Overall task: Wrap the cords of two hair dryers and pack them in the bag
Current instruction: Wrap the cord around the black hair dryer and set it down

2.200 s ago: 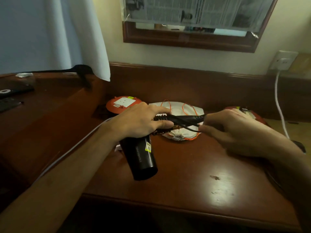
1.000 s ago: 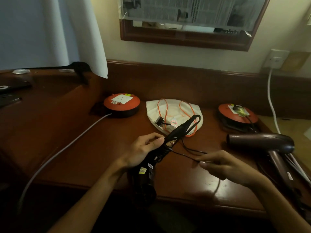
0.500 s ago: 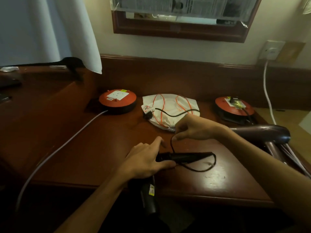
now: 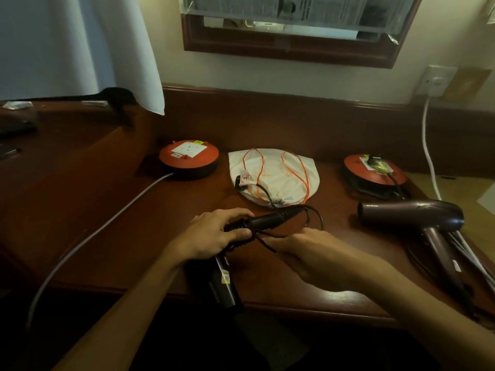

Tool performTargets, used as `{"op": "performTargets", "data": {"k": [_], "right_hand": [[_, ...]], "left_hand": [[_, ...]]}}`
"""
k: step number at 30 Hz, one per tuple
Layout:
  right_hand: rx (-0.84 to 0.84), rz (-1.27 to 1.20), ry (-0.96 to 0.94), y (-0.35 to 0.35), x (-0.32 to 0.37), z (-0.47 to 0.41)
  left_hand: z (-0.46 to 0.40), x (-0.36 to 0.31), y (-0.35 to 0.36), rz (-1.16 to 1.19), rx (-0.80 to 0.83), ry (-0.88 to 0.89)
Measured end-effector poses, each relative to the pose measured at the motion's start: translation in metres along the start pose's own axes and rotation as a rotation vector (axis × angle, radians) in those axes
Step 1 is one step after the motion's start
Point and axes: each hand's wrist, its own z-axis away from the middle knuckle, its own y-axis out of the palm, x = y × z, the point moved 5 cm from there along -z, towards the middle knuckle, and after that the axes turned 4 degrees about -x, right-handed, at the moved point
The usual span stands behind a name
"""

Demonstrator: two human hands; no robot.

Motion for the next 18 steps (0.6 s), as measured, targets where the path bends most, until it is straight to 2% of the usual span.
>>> {"op": "performTargets", "data": {"k": [3, 5, 7, 9, 11, 13, 15, 18], "right_hand": [[-0.033, 0.008, -0.004, 0.02, -0.006, 0.006], [-0.052, 0.067, -0.01, 0.031, -0.01, 0.007], [-0.104, 0.145, -0.03, 0.039, -0.005, 0.002], [-0.17, 0.211, -0.066, 0.045, -0.002, -0.003], [-0.308, 0.259, -0.108, 0.049, -0.002, -0.001], [-0.385, 0.164, -0.085, 0.053, -0.014, 0.002], [-0.353, -0.095, -0.008, 0.054, -0.031, 0.001], [-0.302, -0.297, 0.055, 0.053, -0.054, -0.007]], "left_hand": [[0.003, 0.004, -0.005, 0.029, 0.147, 0.023], [0.008, 0.001, -0.007, 0.03, 0.181, 0.031], [0.011, -0.005, -0.006, 0.027, 0.109, 0.016], [0.013, -0.009, -0.004, -0.004, -0.045, 0.003], [0.015, -0.008, -0.005, -0.017, -0.173, 0.009], [0.016, 0.0, -0.008, 0.067, -0.216, 0.011], [0.017, 0.008, -0.011, 0.146, -0.22, 0.005], [0.019, 0.003, -0.008, 0.07, -0.235, 0.004]]}}
